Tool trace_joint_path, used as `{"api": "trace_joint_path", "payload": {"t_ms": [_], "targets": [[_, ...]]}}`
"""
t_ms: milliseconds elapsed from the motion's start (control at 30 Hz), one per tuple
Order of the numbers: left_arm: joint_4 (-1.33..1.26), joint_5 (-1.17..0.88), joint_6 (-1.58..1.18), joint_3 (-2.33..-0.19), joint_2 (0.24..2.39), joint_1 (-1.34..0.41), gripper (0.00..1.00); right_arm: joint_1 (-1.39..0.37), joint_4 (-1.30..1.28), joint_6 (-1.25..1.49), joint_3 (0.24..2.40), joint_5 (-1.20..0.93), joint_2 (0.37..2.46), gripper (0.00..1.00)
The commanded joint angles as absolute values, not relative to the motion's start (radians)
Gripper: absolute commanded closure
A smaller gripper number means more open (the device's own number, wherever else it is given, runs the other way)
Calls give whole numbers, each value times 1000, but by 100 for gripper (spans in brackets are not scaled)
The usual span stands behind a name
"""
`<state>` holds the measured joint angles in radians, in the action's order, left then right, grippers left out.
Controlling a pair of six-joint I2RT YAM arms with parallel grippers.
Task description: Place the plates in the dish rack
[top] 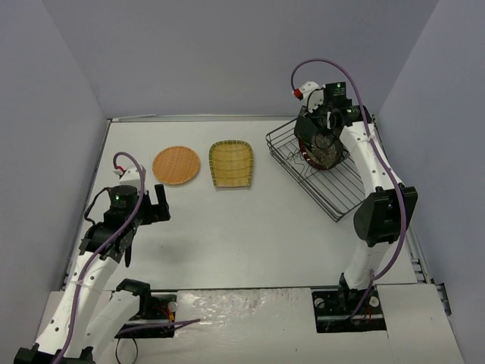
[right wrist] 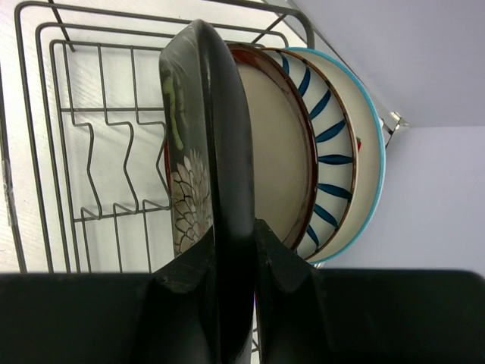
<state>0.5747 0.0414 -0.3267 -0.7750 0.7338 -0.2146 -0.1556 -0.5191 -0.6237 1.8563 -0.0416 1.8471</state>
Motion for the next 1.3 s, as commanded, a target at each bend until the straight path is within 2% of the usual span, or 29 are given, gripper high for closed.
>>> {"api": "trace_joint_path", "payload": {"t_ms": [0, 333, 500, 600, 833, 900, 1000, 1100, 1267], "targets": [[520, 37, -319, -810, 736, -208, 3, -146, -376, -657, 1851, -44, 1831, 100], [522, 34, -319, -808, 741, -207, 3, -140, -360, -637, 1810, -127, 1879, 100], [522, 25, -336, -810, 755, -208, 3, -130, -351, -616, 1812, -158, 1903, 85], [526, 23, -346, -813, 767, -208, 3, -123, -348, -607, 1814, -163, 1908, 68], [527, 8, -352, -813, 778, -207, 3, -118, -350, -578, 1837, -156, 1893, 41], [520, 0, -361, -809, 783, -208, 3, -118, -348, -557, 1839, -117, 1857, 28], [498, -16, -382, -805, 800, -207, 3, -117, -348, -519, 1852, -56, 1797, 17], [456, -66, -431, -816, 855, -209, 3, -117, -348, -463, 1874, -14, 1712, 8], [320, -130, -593, -810, 962, -211, 3, -117, -345, -355, 1852, 44, 1557, 0]]}}
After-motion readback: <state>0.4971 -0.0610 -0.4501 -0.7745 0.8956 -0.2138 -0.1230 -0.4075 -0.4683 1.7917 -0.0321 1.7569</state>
